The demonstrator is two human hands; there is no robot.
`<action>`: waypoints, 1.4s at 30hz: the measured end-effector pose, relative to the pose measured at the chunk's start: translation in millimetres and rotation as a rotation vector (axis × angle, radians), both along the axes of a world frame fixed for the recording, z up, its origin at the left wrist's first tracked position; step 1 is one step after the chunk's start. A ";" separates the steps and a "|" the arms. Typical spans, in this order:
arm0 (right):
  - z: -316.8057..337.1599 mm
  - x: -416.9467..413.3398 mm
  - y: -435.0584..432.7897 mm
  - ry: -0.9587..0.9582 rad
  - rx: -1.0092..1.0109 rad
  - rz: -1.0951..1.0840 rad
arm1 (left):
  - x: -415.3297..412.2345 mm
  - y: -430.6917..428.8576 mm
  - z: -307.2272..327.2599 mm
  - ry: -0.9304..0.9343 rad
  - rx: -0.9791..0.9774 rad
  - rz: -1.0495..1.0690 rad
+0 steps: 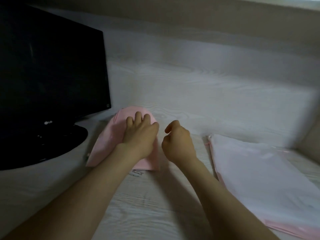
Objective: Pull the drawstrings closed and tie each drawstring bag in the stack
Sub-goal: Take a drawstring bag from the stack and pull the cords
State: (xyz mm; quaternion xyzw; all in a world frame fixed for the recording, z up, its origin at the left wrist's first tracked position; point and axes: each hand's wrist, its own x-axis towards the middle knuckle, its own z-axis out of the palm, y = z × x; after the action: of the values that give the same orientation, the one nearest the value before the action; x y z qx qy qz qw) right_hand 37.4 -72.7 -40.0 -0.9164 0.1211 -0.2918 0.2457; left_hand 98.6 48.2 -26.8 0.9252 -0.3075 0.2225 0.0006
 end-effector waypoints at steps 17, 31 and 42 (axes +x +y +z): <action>-20.5 -56.1 -120.9 0.429 -0.155 -0.457 | -17.1 -106.4 -48.0 0.379 -0.302 -0.347; -3.6 -61.0 -99.8 -0.124 -0.327 -0.380 | -12.7 -101.7 -59.3 0.267 -0.786 -0.375; 3.8 -75.0 -83.4 -0.474 -0.226 0.247 | -1.3 -81.4 -38.5 0.669 -1.352 -0.510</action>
State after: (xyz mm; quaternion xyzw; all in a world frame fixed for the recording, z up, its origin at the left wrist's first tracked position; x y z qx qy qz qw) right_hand -37.7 -156.1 -36.2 -0.8519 -0.0856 -0.4774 0.1973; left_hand 97.4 -33.2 -65.3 0.6431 -0.2915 0.0642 0.7052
